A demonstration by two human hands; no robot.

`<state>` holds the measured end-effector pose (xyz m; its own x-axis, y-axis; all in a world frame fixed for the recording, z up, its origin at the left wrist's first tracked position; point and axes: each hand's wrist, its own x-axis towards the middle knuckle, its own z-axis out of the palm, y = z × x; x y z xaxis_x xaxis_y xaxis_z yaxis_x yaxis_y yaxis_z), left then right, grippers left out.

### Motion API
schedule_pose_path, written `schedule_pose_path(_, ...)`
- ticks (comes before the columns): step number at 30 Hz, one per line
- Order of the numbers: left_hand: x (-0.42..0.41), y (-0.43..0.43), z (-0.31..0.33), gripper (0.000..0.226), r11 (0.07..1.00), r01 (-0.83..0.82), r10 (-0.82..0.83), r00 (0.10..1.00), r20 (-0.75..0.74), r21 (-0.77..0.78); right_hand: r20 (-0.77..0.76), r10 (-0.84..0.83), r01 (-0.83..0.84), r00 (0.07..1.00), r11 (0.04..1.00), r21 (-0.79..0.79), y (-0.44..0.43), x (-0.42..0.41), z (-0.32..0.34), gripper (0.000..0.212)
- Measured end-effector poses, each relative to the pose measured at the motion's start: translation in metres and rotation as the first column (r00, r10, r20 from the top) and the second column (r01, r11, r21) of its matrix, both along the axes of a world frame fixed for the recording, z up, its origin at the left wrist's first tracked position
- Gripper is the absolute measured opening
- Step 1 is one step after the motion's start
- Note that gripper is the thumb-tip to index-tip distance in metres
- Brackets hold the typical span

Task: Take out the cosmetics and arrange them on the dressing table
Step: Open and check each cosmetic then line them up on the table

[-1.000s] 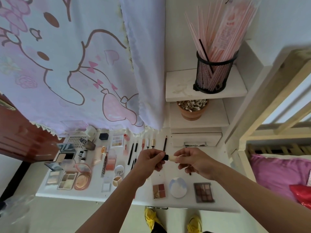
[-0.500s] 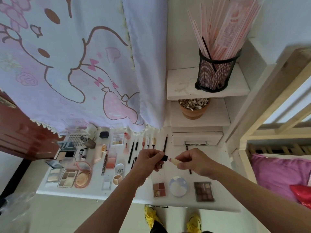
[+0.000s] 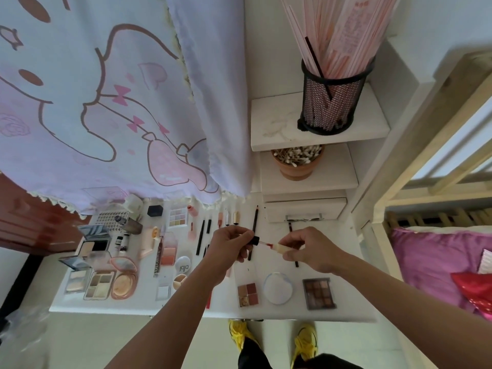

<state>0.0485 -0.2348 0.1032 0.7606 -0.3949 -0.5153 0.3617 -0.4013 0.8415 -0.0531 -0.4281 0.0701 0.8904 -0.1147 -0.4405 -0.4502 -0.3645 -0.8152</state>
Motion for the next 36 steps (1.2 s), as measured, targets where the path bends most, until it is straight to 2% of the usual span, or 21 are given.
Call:
schedule_pose_path(11,0.029,-0.015,-0.024,0.009,0.995,0.045,-0.050,0.998,0.047,0.091,-0.048,-0.035,0.036,0.998,0.999,0.009,0.005,0.018,-0.021,0.022)
schedule_pose_path(16,0.054,-0.028,-0.052,0.005,0.983,0.073,-0.086,0.994,0.071,0.168,-0.104,-0.091,0.078,0.990,0.990,-0.121,0.016,0.036,-0.045,0.022)
schedule_pose_path(21,0.075,-0.041,-0.088,0.009,0.947,0.176,-0.215,0.969,0.123,0.268,-0.185,-0.137,0.096,0.973,0.972,-0.216,0.031,0.055,-0.075,0.020)
schedule_pose_path(24,0.083,-0.047,-0.108,0.012,0.869,0.307,-0.399,0.899,0.181,0.388,-0.240,-0.166,0.103,0.957,0.962,-0.253,0.039,0.060,-0.089,0.017)
schedule_pose_path(28,0.090,-0.056,-0.123,0.021,0.771,0.420,-0.561,0.804,0.198,0.478,-0.292,-0.228,0.141,0.929,0.946,-0.291,0.049,0.066,-0.107,0.014)
schedule_pose_path(31,0.095,-0.060,-0.129,0.028,0.667,0.521,-0.700,0.682,0.212,0.533,-0.309,-0.270,0.174,0.912,0.937,-0.304,0.053,0.070,-0.116,0.019)
schedule_pose_path(33,0.100,-0.060,-0.133,0.030,0.579,0.575,-0.780,0.597,0.188,0.577,-0.314,-0.290,0.196,0.904,0.934,-0.299,0.057,0.074,-0.120,0.025)
schedule_pose_path(36,0.105,-0.059,-0.140,0.034,0.498,0.616,-0.832,0.537,0.137,0.611,-0.305,-0.310,0.218,0.900,0.929,-0.299,0.062,0.078,-0.124,0.031)
